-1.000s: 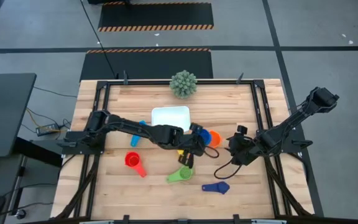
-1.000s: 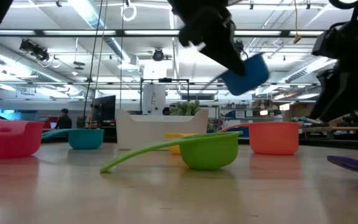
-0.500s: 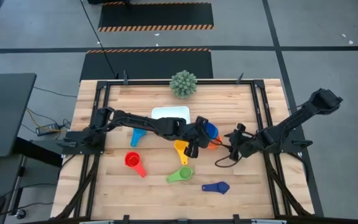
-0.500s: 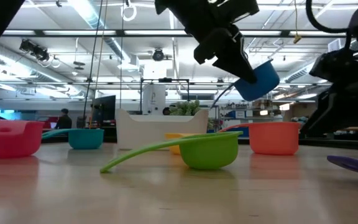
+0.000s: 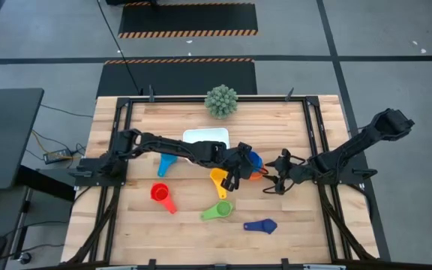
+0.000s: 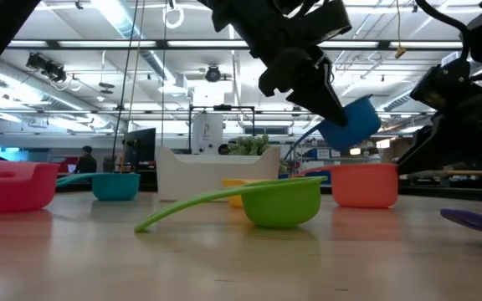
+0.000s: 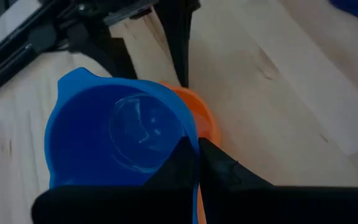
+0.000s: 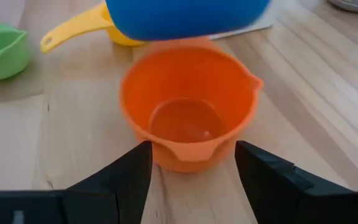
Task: Nest measuring cups in basket
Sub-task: Stack the blue nesting cup on the orange nesting cup
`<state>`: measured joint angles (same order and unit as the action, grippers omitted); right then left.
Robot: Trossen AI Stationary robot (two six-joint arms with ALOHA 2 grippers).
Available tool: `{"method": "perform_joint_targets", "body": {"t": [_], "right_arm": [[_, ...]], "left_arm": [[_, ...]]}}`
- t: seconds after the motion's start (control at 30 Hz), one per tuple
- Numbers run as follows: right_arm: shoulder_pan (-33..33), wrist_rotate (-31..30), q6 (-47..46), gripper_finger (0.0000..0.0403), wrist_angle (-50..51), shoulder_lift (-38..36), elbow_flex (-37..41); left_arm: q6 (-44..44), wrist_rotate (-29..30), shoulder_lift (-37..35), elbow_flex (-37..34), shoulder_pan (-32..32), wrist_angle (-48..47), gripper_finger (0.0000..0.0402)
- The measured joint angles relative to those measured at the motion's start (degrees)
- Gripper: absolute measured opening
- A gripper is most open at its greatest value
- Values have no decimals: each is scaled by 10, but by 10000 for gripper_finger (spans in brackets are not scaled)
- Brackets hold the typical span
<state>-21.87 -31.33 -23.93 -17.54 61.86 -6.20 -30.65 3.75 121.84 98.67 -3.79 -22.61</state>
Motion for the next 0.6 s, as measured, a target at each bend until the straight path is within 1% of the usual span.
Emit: {"method": "perform_joint_targets", "body": {"t": [0.17, 0.27, 0.37, 0.6], "right_arm": [[2, 4, 22, 238, -63, 50, 0], [9, 8, 27, 238, -82, 76, -2], [11, 10, 26, 238, -85, 79, -2], [9, 13, 24, 238, -86, 57, -2]], "left_arm": [[4, -1, 8, 0, -7, -5, 9], [-9, 0, 10, -1, -10, -11, 9], [-25, 0, 9, -1, -10, -6, 9], [-21, 1, 9, -1, -9, 3, 9]]}}
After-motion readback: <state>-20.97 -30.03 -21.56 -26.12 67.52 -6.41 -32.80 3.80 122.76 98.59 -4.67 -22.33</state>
